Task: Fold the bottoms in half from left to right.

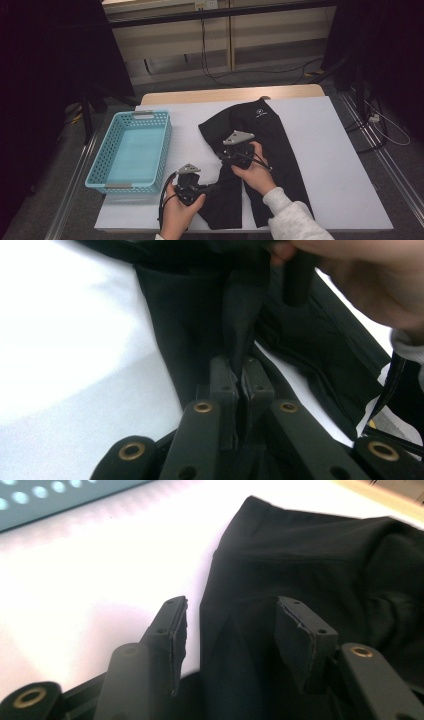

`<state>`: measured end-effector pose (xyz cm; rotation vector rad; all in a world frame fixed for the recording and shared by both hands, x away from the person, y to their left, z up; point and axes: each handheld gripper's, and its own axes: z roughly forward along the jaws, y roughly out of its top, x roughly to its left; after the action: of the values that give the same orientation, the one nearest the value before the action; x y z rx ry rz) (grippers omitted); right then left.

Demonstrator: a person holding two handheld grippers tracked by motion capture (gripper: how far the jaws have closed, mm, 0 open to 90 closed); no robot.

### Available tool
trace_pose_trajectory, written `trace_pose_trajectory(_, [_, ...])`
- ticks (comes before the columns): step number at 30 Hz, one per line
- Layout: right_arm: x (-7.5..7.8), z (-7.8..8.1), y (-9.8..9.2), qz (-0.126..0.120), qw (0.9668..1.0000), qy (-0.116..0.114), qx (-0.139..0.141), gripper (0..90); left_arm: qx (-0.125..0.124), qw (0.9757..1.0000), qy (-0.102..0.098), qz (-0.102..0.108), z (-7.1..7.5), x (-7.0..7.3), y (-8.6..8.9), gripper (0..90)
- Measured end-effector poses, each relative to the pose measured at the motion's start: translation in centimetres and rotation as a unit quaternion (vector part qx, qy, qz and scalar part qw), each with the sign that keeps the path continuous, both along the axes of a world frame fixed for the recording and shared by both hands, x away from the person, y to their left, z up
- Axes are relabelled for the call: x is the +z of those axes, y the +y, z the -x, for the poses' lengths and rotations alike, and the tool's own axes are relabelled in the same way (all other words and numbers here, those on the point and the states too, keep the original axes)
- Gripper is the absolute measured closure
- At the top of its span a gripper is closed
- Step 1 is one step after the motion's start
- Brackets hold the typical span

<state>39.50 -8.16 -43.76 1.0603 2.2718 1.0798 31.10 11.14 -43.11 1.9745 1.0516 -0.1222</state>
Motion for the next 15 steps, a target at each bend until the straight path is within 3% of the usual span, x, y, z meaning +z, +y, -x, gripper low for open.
trace_pose_trajectory(3, [-0.6,-1.3,0.8,0.000,1.0000,0.005,0.001,46.8,0.000,1.0000,0.003,-0.003,0.1,-0.2,0.0,86.5])
trace_pose_trajectory(9, [-2.0,-3.1,2.2,0.007,0.9989,0.047,-0.002,44.1,0.001,1.0000,0.003,-0.007,0.1,-0.3,0.2,86.5])
trace_pose_trajectory(10, [-2.1,-3.2,2.4,0.019,0.9988,0.046,-0.002,42.8,0.005,1.0000,0.002,-0.006,0.1,-0.3,0.2,86.5])
trace_pose_trajectory(12, [-2.3,-3.4,2.6,0.012,0.9990,0.042,-0.003,44.6,0.007,0.9999,0.003,-0.007,0.0,-0.3,0.3,86.5])
trace_pose_trajectory(13, [-2.2,-3.5,2.6,0.017,0.9989,0.043,-0.002,50.3,0.009,0.9999,0.003,-0.007,0.1,-0.3,0.3,86.5])
trace_pose_trajectory(14, [-2.2,-3.5,2.6,0.019,0.9989,0.043,-0.002,65.3,0.009,0.9999,0.003,-0.006,0.1,-0.3,0.4,86.5])
trace_pose_trajectory(15, [-2.1,-3.6,2.6,0.016,0.9988,0.046,0.006,74.9,0.009,1.0000,0.002,-0.004,0.1,-0.3,0.4,86.5])
